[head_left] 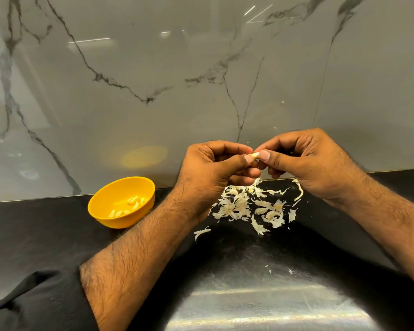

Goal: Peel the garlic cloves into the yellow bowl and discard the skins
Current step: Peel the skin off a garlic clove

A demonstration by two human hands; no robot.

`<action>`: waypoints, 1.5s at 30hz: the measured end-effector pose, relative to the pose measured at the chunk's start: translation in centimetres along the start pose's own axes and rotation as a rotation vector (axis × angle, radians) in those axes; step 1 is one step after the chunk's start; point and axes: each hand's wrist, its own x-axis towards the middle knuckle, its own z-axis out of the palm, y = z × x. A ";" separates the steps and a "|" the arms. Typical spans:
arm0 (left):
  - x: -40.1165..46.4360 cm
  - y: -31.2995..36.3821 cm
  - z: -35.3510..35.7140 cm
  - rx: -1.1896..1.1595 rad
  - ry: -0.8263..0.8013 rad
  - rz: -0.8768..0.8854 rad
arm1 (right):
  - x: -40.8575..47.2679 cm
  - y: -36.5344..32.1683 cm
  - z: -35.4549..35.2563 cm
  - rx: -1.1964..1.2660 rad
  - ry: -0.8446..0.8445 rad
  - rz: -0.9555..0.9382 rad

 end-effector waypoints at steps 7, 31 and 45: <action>-0.1 0.4 -0.1 -0.033 -0.026 -0.013 | -0.1 -0.3 -0.2 -0.040 -0.030 -0.051; -0.1 0.4 -0.1 -0.092 -0.062 -0.052 | -0.1 -0.1 -0.1 -0.236 0.026 -0.154; -0.1 0.3 -0.4 -0.056 -0.064 -0.025 | 0.0 -0.1 0.2 -0.253 0.019 -0.124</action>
